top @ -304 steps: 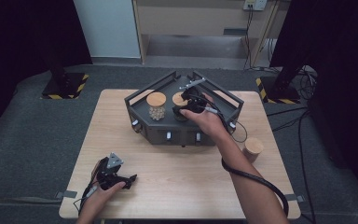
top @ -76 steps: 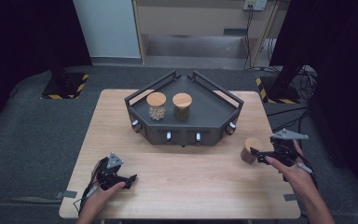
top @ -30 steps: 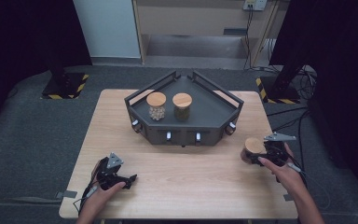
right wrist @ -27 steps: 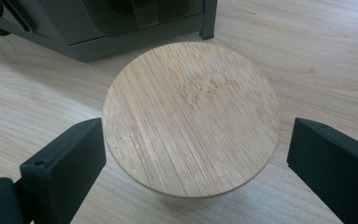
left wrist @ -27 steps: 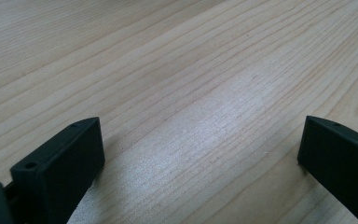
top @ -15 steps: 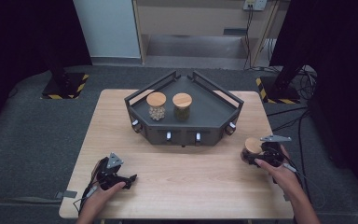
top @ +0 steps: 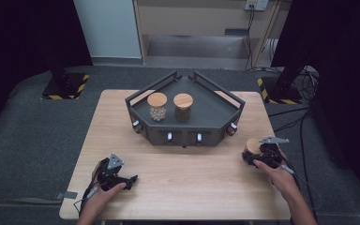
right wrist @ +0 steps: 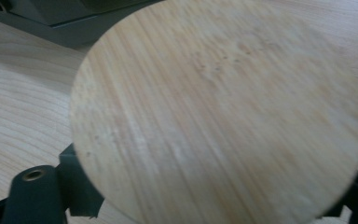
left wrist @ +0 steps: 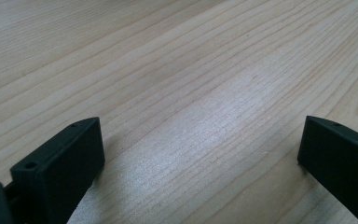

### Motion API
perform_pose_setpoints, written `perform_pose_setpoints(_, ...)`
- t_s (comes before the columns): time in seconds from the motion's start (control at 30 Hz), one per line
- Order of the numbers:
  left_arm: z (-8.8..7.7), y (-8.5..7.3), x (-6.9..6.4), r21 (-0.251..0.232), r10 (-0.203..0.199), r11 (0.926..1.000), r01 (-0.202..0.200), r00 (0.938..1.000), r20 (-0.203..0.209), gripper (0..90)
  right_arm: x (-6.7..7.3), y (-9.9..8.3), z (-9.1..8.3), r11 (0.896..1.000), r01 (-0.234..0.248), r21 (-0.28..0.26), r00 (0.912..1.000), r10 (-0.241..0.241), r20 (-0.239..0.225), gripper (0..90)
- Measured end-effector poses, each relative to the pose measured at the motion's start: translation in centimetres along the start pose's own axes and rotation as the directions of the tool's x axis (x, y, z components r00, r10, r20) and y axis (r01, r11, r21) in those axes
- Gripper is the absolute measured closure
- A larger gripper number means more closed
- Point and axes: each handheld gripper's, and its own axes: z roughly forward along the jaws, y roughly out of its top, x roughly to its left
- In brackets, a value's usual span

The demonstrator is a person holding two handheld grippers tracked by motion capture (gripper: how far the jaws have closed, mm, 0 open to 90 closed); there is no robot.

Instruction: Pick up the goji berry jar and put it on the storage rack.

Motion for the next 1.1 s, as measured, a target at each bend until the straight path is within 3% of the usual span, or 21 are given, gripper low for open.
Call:
perform_pose_setpoints(0.13,0.0,0.0,0.0,0.0,0.0,1.0,0.0,1.0,0.0,0.0,0.2,-0.2,0.1,1.0,-0.002,-0.013,0.9998,0.002,0.019,24.6)
perform_pose_setpoints(0.8,0.0,0.0,0.0,0.0,0.0,1.0,0.0,1.0,0.0,0.0,1.0,-0.6,-0.1,0.999,0.033,-0.033,0.9981,-0.032,0.052,26.2)
perform_pose_setpoints(1.1,0.0,0.0,0.0,0.0,0.0,1.0,0.0,1.0,0.0,0.0,1.5,-0.2,-1.9,0.997,0.053,-0.058,0.998,-0.051,0.038,26.2)
